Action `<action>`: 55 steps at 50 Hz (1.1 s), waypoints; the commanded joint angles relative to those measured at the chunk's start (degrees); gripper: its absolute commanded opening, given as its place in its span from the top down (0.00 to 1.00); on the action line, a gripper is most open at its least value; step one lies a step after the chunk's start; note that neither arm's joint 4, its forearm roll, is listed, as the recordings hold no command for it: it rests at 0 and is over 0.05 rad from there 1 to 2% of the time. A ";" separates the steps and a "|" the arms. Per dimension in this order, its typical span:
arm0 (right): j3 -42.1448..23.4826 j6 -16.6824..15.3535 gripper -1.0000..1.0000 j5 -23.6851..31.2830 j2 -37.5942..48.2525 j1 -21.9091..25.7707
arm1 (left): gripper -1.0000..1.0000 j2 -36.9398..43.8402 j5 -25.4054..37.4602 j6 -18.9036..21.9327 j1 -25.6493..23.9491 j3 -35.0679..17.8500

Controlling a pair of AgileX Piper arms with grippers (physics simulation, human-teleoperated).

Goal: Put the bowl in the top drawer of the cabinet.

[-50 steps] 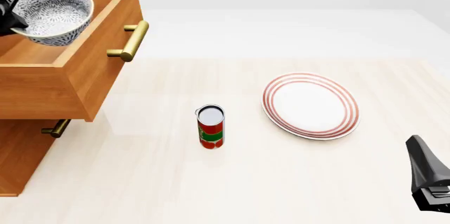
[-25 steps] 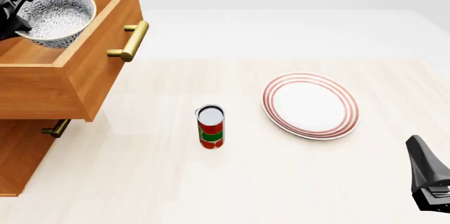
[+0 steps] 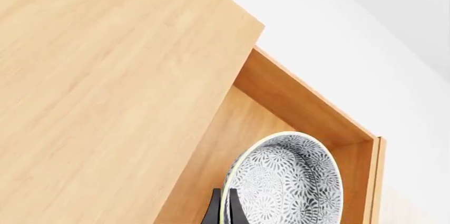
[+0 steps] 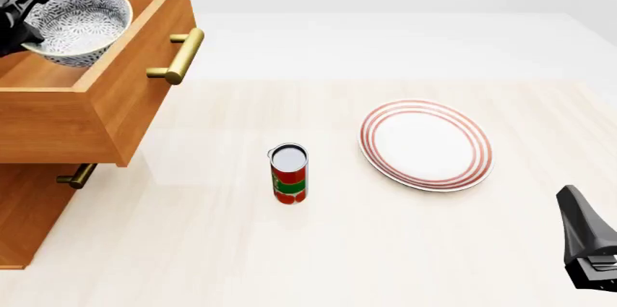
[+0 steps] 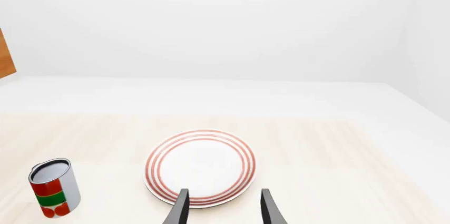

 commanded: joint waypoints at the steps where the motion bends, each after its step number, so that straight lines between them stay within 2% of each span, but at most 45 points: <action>1: 0.00 -0.01 0.00 0.00 0.00 0.00 | 1.00 1.57 -0.55 0.49 1.01 0.74; 6: 0.00 0.01 0.00 0.00 0.00 0.01 | 1.00 1.54 -0.95 0.60 0.73 0.62; 7: 0.00 0.01 0.00 0.00 0.00 -0.01 | 0.00 1.68 -0.77 1.01 0.45 0.36; 32: 0.00 -0.01 0.00 0.00 0.00 -0.01 | 0.00 -0.25 0.20 0.65 -0.32 -1.03; 55: 0.00 0.00 0.00 0.00 0.00 0.00 | 0.00 -4.05 3.51 0.61 -0.78 -3.74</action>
